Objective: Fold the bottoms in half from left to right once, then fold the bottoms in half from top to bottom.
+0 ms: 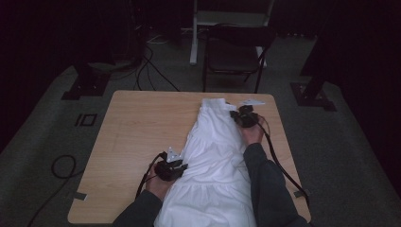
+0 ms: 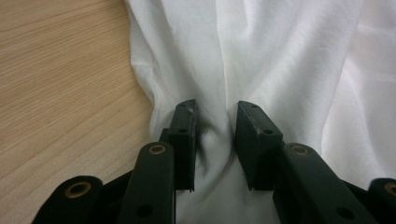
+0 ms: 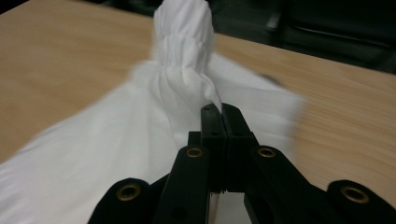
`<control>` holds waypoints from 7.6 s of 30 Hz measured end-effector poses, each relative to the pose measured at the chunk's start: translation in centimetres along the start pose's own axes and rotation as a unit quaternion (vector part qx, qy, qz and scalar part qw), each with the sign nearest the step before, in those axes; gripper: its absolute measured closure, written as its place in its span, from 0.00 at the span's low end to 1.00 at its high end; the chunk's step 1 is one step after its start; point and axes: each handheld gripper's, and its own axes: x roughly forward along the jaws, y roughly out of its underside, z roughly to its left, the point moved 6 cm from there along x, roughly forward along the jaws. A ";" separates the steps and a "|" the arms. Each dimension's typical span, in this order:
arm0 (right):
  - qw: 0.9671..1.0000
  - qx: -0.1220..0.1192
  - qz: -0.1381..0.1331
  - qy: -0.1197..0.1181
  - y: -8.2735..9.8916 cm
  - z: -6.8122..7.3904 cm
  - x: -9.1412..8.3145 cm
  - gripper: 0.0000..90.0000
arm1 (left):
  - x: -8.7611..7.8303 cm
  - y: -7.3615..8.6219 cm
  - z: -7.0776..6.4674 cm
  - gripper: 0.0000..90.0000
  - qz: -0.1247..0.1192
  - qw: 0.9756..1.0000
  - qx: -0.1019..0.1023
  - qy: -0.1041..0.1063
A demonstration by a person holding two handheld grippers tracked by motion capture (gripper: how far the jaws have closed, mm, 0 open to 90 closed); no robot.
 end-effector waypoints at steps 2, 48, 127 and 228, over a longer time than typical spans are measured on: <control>0.999 0.023 0.020 0.033 1.0 -2.3 0.0 0.93 | 0.0 0.0 0.0 0.76 0.000 1.000 0.000 -0.001; 0.996 -0.021 0.081 0.032 8.5 0.2 1.6 0.55 | 7.0 -7.6 5.2 0.74 0.020 0.999 -0.049 -0.001; 0.992 0.009 0.093 -0.080 3.5 2.4 1.7 0.95 | 6.3 -12.7 7.6 0.95 0.010 0.995 -0.087 0.039; 0.994 -0.029 0.093 -0.040 1.1 3.1 2.6 0.94 | 4.1 -14.3 8.8 0.97 -0.010 1.000 -0.019 -0.008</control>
